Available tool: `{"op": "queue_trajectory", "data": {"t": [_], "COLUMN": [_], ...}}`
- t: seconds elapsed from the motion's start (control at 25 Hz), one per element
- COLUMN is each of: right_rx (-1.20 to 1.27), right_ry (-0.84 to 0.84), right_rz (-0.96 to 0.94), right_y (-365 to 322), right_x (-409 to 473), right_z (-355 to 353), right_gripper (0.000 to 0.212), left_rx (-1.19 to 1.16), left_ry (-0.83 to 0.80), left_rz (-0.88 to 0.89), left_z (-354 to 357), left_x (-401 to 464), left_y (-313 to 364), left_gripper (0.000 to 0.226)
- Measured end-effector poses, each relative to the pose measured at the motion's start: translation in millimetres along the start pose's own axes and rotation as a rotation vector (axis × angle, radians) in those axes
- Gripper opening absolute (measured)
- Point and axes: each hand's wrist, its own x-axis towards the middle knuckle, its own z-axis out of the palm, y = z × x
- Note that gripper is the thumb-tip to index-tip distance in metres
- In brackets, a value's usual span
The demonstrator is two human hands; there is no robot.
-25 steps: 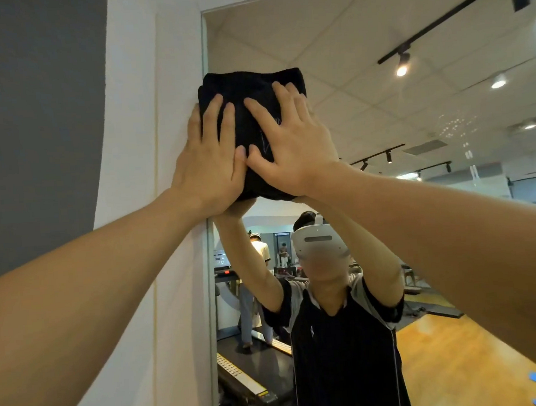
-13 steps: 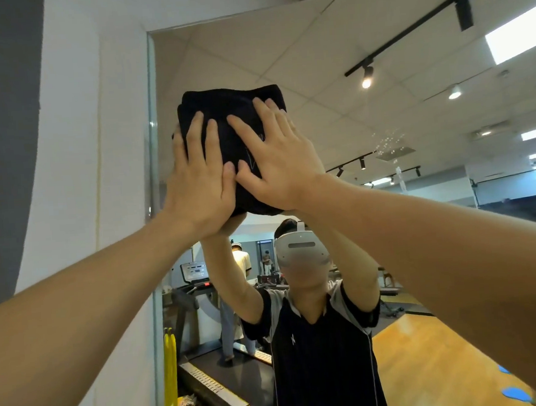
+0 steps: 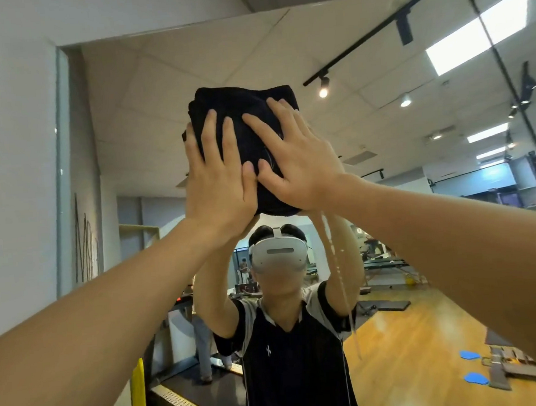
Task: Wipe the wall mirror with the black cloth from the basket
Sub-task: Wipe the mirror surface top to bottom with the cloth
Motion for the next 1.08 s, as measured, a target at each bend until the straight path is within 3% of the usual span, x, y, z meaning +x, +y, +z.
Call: {"op": "queue_trajectory", "data": {"t": [0.72, 1.08], "right_rx": [-0.081, -0.093], "right_ry": [0.023, 0.05], "right_rz": [0.076, 0.144], "right_y": [206, 277], "right_x": [-87, -125], "right_z": [-94, -128], "right_gripper": [0.071, 0.071], "left_rx": [-0.02, -0.001], "left_ry": [0.003, -0.01], "left_rz": [0.083, 0.135], "left_z": [86, 119], "left_x": [54, 74], "left_y": [217, 297], "left_gripper": [0.071, 0.072]}}
